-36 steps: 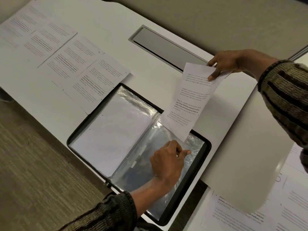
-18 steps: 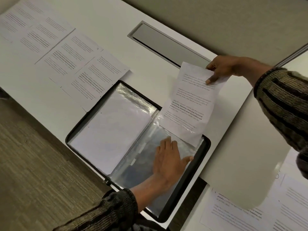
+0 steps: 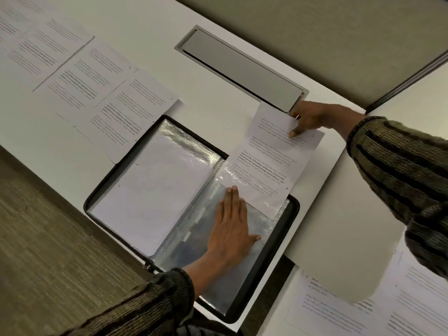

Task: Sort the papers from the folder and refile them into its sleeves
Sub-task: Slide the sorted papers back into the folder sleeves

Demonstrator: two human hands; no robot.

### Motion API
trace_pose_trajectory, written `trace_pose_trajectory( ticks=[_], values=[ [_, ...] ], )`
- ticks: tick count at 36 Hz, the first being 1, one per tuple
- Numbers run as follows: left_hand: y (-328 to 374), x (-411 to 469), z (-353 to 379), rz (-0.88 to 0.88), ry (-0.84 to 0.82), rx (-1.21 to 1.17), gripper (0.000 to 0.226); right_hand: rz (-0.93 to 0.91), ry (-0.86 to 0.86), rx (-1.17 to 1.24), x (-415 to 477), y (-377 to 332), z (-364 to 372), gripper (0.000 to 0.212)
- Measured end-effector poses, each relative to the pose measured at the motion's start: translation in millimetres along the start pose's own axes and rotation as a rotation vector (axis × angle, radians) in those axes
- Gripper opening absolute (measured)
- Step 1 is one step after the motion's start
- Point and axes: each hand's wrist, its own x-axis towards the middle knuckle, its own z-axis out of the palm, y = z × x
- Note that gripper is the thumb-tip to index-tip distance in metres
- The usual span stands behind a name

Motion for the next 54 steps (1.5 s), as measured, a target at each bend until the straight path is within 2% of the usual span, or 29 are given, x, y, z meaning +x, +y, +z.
trace_pose_trajectory(
  ticks=[4,8,15,19,32,38,42,45,54],
  values=[
    [-15.4,-4.8,-1.3,0.009,-0.011,-0.007,0.126,-0.045,0.003,-0.017,0.1,3.2,6.4,0.038],
    [-28.7,-14.2,-0.5,0.022,0.055,-0.072,0.129,-0.038,-0.025,0.022,-0.2,9.8,7.0,0.041],
    [-56.3,-37.9,12.4,-0.025,0.153,-0.095,0.127,-0.037,-0.085,0.086,7.9,9.2,19.7,0.034],
    [-69.4,-47.8,13.6,-0.041,0.173,-0.092,0.126,-0.04,-0.111,0.121,13.2,6.2,31.5,0.039],
    [-102.3,-83.6,24.6,0.002,0.164,-0.135,0.126,-0.081,-0.197,0.152,16.1,-0.2,53.6,0.041],
    [-108.9,-98.4,23.0,-0.009,0.144,-0.154,0.124,0.003,-0.263,0.248,16.8,2.3,66.5,0.03],
    [-113.7,-107.7,21.4,0.02,0.128,-0.153,0.124,0.048,-0.283,0.304,12.0,-4.7,66.5,0.036],
    [-116.6,-112.3,20.1,0.022,0.112,-0.163,0.123,0.07,-0.252,0.372,9.4,-9.2,59.0,0.041],
    [-117.5,-115.4,18.4,0.023,0.091,-0.179,0.123,-0.029,-0.062,0.265,13.4,-26.5,64.8,0.017]
  ],
)
